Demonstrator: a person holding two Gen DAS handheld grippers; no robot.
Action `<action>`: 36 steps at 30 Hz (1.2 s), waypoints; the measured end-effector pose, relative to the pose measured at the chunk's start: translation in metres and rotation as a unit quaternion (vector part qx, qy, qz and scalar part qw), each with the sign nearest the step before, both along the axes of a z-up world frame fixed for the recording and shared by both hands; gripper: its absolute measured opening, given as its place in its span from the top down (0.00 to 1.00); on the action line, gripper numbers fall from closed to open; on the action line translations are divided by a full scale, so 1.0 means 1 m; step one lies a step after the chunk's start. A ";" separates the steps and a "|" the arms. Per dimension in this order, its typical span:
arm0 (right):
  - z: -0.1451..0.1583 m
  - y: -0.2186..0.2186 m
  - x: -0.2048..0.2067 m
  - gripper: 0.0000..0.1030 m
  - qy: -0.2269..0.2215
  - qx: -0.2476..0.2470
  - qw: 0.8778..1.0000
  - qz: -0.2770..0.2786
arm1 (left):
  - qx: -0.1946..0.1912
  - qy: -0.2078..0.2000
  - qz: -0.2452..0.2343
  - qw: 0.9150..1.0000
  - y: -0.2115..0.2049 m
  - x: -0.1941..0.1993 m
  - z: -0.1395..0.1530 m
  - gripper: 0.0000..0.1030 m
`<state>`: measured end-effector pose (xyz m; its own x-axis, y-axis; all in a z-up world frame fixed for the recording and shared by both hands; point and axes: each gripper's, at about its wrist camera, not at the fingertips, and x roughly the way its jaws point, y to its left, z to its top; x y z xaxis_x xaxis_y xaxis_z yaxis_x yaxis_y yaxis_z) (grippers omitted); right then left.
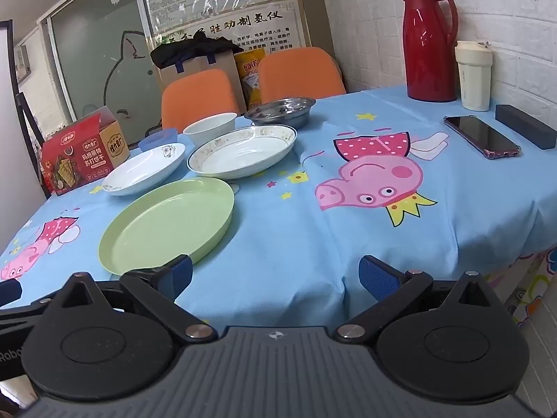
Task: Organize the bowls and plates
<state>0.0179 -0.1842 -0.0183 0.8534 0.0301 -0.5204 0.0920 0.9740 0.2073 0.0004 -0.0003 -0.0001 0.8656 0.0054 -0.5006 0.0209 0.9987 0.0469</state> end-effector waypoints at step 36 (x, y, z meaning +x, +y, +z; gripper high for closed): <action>-0.007 0.004 0.001 0.00 0.011 -0.004 1.000 0.008 | -0.014 0.007 -0.012 1.000 0.001 -0.001 -0.004 0.00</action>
